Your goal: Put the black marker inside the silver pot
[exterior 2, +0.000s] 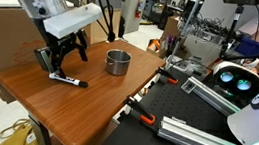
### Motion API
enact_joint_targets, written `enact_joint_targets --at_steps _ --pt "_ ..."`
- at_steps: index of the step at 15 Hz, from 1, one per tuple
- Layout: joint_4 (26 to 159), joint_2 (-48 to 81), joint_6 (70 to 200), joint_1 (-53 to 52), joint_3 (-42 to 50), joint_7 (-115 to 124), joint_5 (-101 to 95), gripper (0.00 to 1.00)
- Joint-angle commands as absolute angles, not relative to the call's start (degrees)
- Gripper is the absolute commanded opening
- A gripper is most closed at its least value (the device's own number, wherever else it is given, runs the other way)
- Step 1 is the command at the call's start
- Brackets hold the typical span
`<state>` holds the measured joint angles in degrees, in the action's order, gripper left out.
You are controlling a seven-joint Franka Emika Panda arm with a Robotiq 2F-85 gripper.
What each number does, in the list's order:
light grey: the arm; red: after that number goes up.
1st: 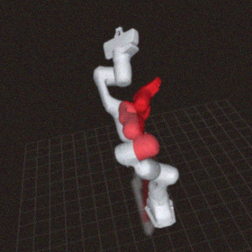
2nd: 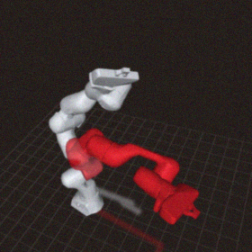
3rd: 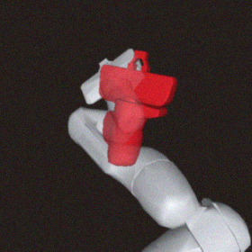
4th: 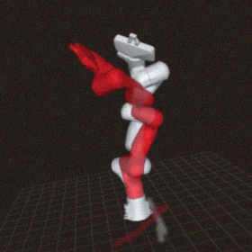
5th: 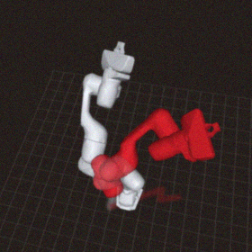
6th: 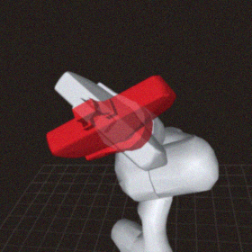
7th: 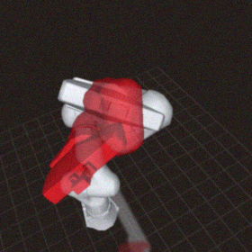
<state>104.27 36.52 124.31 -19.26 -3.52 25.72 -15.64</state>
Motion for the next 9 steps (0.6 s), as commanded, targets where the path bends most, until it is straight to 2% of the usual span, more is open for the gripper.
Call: enact_joint_targets --at_steps 1,6,7,9 --pt "100.4 40.2 122.5 -21.0 -2.0 23.9 -18.3 1.00" --pt "97.5 44.7 123.4 -22.4 -1.4 22.5 -22.3 1.00" --pt "96.9 45.3 123.6 -22.5 -1.5 22.1 -22.4 0.75" --pt "96.0 46.1 123.5 -22.5 -1.8 20.9 -22.3 0.66"
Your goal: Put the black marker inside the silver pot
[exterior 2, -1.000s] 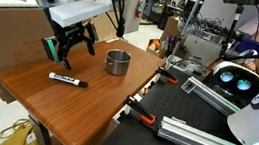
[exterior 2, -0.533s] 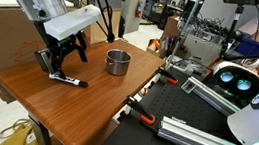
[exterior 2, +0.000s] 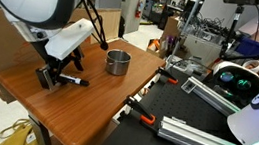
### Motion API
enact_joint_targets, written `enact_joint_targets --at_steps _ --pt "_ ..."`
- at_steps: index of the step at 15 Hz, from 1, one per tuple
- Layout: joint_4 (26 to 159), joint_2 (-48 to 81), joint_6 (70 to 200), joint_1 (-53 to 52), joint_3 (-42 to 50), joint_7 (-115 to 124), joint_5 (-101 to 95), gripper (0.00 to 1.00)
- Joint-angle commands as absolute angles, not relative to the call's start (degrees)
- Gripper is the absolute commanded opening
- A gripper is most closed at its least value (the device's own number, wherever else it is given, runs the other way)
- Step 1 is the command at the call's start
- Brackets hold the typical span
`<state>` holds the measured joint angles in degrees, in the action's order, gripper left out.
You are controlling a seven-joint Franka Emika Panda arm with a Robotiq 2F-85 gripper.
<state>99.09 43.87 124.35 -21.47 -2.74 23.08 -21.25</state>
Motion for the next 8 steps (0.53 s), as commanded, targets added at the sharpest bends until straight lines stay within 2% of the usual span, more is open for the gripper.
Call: enact_joint_targets --at_steps 1,8 --pt "95.6 46.4 123.4 -22.6 -1.8 20.4 -22.2 0.58" --pt "94.0 46.4 121.7 -21.9 -1.7 17.9 -21.8 0.07"
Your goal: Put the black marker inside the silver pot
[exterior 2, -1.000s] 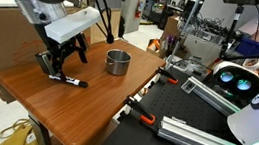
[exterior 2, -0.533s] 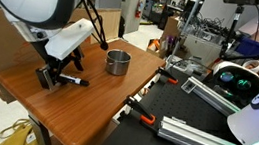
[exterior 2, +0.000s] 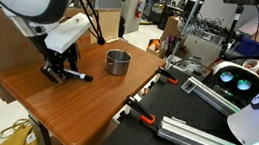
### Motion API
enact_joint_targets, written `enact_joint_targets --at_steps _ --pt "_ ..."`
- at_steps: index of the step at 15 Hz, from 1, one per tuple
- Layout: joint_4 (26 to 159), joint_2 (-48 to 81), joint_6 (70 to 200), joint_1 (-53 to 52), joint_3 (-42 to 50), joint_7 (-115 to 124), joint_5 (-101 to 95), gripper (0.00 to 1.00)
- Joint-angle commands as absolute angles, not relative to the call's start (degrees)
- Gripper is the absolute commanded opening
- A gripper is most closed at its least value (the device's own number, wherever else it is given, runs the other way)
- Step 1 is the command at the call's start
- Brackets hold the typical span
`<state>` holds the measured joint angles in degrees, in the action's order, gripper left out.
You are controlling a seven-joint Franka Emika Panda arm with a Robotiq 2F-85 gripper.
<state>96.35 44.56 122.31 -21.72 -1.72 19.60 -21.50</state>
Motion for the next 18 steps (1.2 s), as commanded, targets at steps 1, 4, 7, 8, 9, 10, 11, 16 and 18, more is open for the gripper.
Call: enact_joint_targets --at_steps 1,4,7,8,9,10,11,16,18 --pt "94.0 46.4 121.4 -21.8 -1.7 17.8 -21.6 0.02" --pt "93.9 46.1 121.5 -21.6 -2.0 17.2 -21.1 0.00" --pt "94.1 45.7 122.0 -21.4 -2.5 16.8 -20.6 0.00" --pt "94.2 45.4 122.2 -21.3 -2.7 16.5 -20.5 0.00" --pt "94.1 45.4 122.3 -21.2 -2.9 16.3 -20.3 0.00" --pt "93.9 45.4 122.2 -21.2 -2.9 16.2 -20.2 0.00" --pt "93.7 45.4 122.0 -21.2 -3.0 16.1 -20.1 0.00" --pt "95.5 42.8 124.7 -20.9 -3.3 16.3 -19.9 0.00" --pt "95.8 42.0 125.3 -20.8 -3.4 16.2 -19.7 0.00"
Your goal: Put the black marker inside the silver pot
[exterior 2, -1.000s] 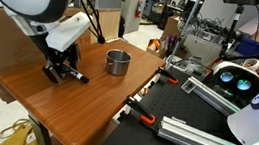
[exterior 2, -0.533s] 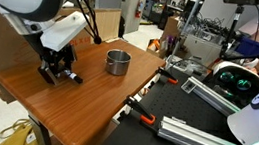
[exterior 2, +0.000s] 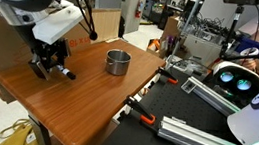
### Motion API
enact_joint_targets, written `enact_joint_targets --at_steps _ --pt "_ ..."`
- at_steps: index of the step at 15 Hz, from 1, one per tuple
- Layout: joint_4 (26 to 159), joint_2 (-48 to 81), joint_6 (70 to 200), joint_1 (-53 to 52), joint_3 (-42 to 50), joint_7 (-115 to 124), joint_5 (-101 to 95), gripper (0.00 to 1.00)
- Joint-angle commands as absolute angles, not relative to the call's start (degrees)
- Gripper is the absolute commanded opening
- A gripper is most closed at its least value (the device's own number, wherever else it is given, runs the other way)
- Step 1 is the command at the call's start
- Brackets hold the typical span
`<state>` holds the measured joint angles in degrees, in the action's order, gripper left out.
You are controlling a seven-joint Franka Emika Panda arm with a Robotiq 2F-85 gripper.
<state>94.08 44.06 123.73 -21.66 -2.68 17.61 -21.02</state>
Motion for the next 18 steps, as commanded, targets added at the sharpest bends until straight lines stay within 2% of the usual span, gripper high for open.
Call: enact_joint_targets --at_steps 1,6,11,18 --pt "95.9 41.6 125.1 -20.8 -3.4 16.2 -19.6 0.00" --pt "99.9 36.7 129.6 -20.5 -2.7 18.0 -20.7 0.00" --pt "110.3 26.7 139.2 -20.6 0.5 22.8 -23.7 0.00" --pt "124.4 18.8 153.0 -21.5 7.8 38.9 -39.6 0.00"
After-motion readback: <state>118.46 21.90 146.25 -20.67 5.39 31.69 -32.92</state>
